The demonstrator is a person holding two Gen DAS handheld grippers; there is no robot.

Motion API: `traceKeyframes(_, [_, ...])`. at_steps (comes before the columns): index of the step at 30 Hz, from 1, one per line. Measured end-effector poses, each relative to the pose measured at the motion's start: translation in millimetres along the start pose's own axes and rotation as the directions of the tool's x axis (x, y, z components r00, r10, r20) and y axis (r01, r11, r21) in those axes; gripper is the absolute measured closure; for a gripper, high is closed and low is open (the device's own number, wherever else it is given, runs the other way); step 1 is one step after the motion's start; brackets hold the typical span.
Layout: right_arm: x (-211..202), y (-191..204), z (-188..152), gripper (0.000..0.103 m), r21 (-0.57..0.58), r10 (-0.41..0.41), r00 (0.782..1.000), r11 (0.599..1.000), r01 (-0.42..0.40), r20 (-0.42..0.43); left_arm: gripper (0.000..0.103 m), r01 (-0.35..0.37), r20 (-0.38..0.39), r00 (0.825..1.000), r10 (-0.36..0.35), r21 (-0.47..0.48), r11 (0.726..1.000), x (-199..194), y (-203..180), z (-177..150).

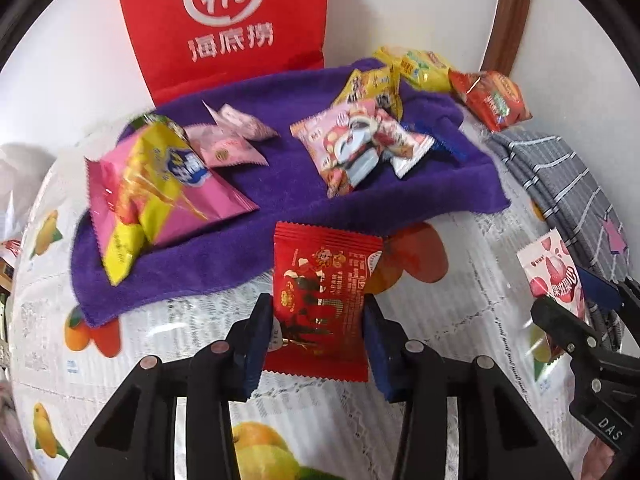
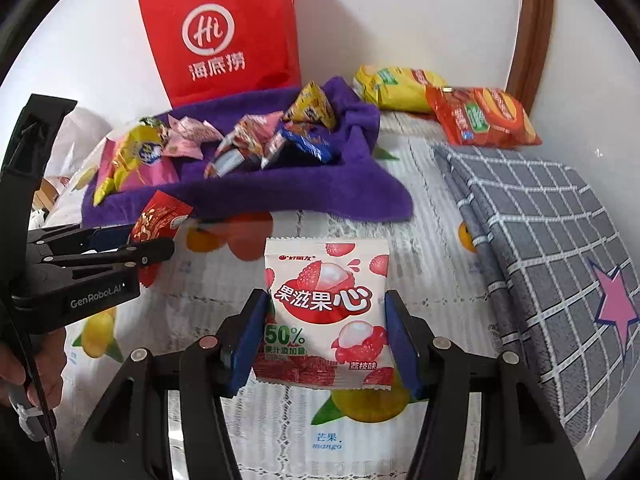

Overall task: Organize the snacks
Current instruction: 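Carry the red packet and lychee bag over the purple towel with both tools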

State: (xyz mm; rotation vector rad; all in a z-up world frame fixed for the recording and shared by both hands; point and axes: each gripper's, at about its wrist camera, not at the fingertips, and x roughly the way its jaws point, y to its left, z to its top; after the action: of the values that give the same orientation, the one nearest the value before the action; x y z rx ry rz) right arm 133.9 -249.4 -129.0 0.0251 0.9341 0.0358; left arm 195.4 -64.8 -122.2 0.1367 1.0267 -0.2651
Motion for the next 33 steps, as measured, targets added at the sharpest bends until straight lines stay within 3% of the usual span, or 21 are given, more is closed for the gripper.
traceKeyframes(7, [-22,5,16,0.045,0.021,0.012,0.999,1.0,-0.013,0.037,0.062,0.008,0.051,0.999,-0.008,-0.007,1.0,-35,13,5])
traceKeyframes(19, [-47,20,67,0.045,0.021,0.005,0.994,1.0,-0.008,0.107,0.062,-0.043,0.116,0.992,0.046,-0.029,0.999,-78,45,26])
traceKeyframes(33, [-31,25,124,0.045,0.007,0.025,0.989,1.0,-0.027,0.146,0.062,-0.06,0.141,0.988,0.07,-0.078,0.995,-74,74,73])
